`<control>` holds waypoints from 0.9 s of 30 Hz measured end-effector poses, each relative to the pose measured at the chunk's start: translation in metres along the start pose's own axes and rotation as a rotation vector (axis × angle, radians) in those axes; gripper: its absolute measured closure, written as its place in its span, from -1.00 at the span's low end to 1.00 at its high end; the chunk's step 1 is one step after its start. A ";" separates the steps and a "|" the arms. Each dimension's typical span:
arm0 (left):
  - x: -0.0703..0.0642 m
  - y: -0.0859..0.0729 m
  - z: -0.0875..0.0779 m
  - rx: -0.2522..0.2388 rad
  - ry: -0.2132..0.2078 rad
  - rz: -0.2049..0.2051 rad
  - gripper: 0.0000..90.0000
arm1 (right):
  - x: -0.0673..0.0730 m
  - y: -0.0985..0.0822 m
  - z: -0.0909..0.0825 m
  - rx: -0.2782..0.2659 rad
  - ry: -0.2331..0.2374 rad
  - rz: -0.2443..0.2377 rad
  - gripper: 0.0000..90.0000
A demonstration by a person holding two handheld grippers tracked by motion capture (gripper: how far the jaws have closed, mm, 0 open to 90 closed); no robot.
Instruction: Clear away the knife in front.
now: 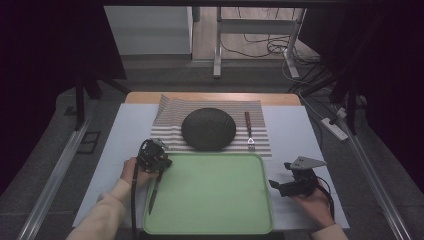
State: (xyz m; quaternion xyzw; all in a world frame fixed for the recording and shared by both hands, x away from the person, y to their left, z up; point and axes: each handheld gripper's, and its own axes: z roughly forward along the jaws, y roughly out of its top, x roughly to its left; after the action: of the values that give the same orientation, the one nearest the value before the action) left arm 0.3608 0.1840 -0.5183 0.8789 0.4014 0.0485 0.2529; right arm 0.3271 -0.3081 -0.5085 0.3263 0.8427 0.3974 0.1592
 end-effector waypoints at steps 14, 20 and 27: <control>-0.007 -0.009 -0.015 -0.097 0.005 0.009 0.97 | 0.000 0.001 0.000 -0.006 0.006 -0.003 -0.82; -0.021 -0.025 -0.038 -0.245 0.070 0.021 0.97 | 0.001 0.001 -0.002 -0.010 0.000 0.000 -0.82; -0.024 -0.061 -0.059 -0.393 0.075 -0.052 0.28 | 0.001 0.001 -0.007 -0.033 0.000 0.010 -0.83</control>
State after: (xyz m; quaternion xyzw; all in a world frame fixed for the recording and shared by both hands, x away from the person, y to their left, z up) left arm 0.2861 0.2236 -0.4935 0.7997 0.4160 0.1522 0.4053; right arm 0.3232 -0.3114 -0.5037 0.3280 0.8342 0.4123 0.1627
